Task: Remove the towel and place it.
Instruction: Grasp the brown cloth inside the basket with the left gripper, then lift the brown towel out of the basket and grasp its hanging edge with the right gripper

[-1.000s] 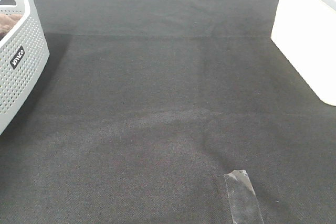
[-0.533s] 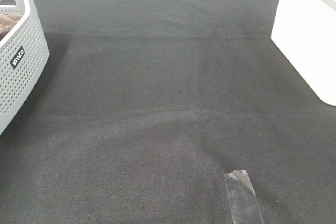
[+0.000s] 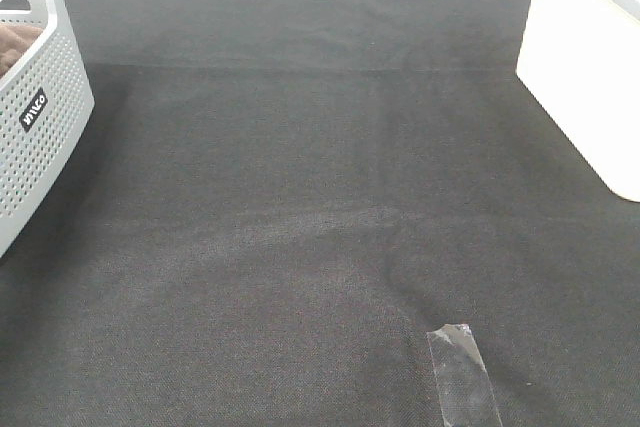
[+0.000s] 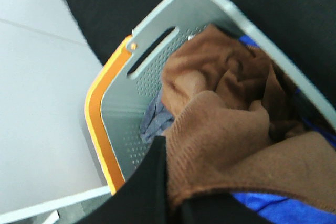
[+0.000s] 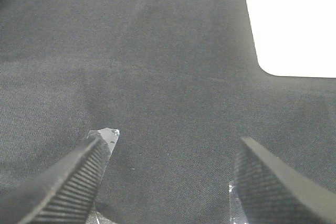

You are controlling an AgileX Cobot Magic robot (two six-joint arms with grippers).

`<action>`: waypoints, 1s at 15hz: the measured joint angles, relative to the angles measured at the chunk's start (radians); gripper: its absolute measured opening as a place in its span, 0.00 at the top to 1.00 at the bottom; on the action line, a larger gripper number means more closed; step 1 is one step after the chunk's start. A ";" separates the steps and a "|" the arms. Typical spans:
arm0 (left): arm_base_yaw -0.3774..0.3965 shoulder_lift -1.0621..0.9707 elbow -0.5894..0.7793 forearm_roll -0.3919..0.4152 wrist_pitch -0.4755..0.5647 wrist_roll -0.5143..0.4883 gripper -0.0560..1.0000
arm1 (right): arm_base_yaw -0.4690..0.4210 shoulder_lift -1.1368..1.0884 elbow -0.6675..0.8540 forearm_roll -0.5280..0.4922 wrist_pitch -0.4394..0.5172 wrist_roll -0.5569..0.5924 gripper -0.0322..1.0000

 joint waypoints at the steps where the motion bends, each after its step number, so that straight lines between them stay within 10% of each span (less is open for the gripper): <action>1: -0.029 -0.016 0.000 0.001 0.000 -0.016 0.95 | 0.000 0.000 0.000 0.000 0.000 0.000 0.34; 5: -0.156 -0.050 -0.095 0.035 0.008 -0.084 0.95 | 0.000 0.034 -0.010 0.006 -0.017 -0.007 0.34; 8: -0.284 -0.051 -0.192 0.042 0.032 -0.102 0.95 | 0.000 0.170 -0.023 0.114 -0.209 -0.080 0.34; 15: -0.583 -0.038 -0.229 0.051 0.034 -0.131 0.95 | 0.000 0.713 -0.032 0.732 -0.416 -0.819 0.21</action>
